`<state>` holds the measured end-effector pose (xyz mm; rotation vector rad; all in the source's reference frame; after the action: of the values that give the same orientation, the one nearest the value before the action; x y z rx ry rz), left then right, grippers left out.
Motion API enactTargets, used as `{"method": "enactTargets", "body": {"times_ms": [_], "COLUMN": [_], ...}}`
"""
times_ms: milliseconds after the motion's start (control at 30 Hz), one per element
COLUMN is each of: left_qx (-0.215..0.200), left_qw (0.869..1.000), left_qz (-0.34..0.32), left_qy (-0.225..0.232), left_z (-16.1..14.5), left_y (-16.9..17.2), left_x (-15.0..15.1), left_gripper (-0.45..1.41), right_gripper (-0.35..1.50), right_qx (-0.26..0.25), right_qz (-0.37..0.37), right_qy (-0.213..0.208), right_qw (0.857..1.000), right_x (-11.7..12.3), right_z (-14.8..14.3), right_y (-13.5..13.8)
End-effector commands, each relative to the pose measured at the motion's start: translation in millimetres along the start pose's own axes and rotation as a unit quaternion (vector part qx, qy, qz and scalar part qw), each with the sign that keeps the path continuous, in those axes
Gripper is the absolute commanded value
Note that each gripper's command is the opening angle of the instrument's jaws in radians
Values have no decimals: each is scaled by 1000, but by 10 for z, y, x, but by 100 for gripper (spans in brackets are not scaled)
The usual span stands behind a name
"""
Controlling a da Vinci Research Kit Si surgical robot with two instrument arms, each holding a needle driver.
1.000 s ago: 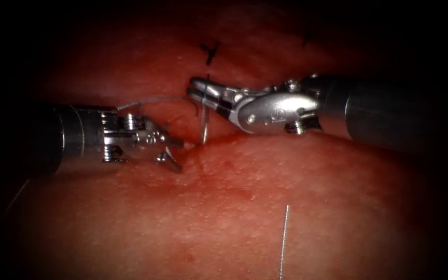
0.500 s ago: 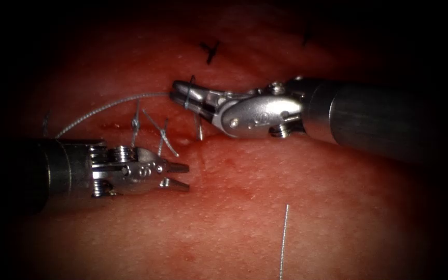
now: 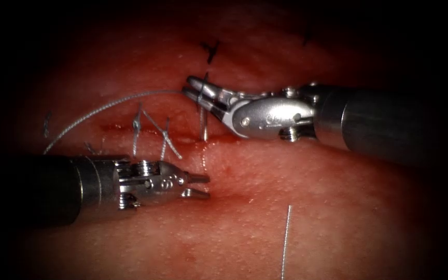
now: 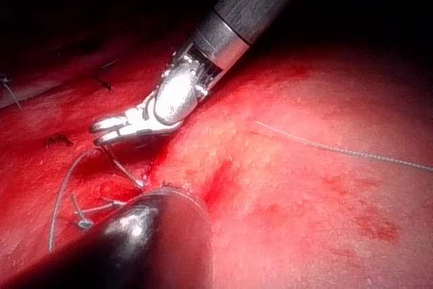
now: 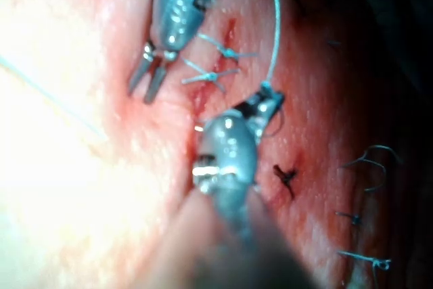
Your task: Wound Closure
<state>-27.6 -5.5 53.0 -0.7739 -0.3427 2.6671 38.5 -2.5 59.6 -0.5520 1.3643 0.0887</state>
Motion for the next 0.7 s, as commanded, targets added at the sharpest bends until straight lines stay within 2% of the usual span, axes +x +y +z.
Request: {"method": "enactTargets", "body": {"times_ms": [33, 300, 533, 700], "left_qx": [0, -7, -9, -5], "left_qw": [1000, 1000, 1000, 1000], "left_qz": [2, 5, 7, 9], "left_qy": [1, 3, 4, 4], "left_z": [7, -5, -11, -3], "left_y": [-1, 4, 9, 16], "left_x": [4, -7, -18, -19], "left_gripper": [2, 2, 2, 0], "right_gripper": [-35, -35, -35, -35], "right_qx": [-6, -17, -10, -16], "right_qz": [6, 28, 74, 110], "right_qy": [2, -27, -36, -49], "right_qw": [1000, 999, 997, 993], "right_x": [0, 14, 10, 8], "right_z": [12, 19, 11, 9], "right_y": [-2, -15, -10, -5]}}
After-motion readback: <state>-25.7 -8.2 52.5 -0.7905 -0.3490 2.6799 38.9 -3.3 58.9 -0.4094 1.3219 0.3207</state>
